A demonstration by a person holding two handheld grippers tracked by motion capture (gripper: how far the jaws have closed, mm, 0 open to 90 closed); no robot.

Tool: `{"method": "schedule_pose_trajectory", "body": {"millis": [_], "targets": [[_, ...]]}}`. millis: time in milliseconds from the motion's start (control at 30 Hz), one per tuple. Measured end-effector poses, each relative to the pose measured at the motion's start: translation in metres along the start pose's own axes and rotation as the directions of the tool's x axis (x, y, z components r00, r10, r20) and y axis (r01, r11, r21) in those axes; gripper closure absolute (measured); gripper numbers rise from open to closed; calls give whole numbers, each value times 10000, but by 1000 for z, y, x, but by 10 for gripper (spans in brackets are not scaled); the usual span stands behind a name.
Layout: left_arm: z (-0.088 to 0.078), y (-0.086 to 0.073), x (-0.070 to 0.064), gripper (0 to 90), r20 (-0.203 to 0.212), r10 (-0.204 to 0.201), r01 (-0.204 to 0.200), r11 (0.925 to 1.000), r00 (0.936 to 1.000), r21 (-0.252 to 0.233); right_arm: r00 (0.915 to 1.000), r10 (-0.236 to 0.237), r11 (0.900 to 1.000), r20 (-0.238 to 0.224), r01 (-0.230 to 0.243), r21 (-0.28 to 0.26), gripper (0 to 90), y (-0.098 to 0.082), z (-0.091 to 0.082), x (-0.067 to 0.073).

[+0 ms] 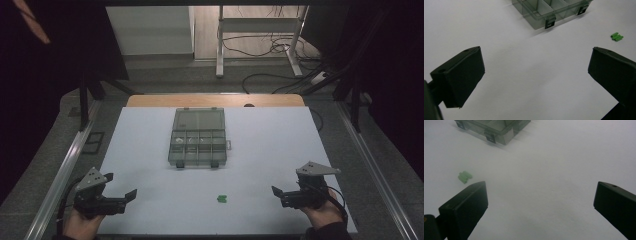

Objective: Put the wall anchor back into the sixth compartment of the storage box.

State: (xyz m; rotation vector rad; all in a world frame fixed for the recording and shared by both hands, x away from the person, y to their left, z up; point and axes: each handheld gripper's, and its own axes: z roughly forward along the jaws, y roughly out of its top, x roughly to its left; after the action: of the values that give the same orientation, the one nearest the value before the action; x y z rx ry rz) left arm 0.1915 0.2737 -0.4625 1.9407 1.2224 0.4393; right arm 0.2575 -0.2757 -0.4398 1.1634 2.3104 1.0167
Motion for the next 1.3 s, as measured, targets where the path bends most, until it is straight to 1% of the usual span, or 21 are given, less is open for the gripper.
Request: {"method": "schedule_pose_trajectory", "body": {"millis": [100,233,333,533,600,700,800,900,1300], "targets": [[-1,0,1,13,29,-113,113,9999,9999,-86,10000,-59,10000,-50,59,41,0,0,0,0],[-1,1,0,13,107,-110,111,9999,9999,-48,9998,-153,9999,-114,154,68,0,1,1,1],[0,2,-1,13,193,-102,103,9999,9998,-7,9995,-282,9994,-102,284,200,0,1,2,3],[2,4,-2,13,237,-12,12,10000,9997,-9,9991,-413,9986,-102,416,335,0,2,3,5],[2,4,-2,13,251,4,-3,10000,9997,-24,9989,-442,9984,-174,448,348,0,2,4,5],[3,4,-3,14,260,102,-101,9999,9996,-28,9988,-334,9991,-350,343,252,0,4,5,7],[3,4,-3,12,210,170,-168,9998,9996,-97,9983,-452,9986,-360,461,252,0,5,5,8],[3,3,-2,10,187,234,-231,9996,9996,-170,9977,-568,9979,-383,579,276,0,8,7,11],[4,3,-1,8,288,273,-269,9995,9992,-166,9938,-930,9947,-608,954,375,0,21,17,23]]}}
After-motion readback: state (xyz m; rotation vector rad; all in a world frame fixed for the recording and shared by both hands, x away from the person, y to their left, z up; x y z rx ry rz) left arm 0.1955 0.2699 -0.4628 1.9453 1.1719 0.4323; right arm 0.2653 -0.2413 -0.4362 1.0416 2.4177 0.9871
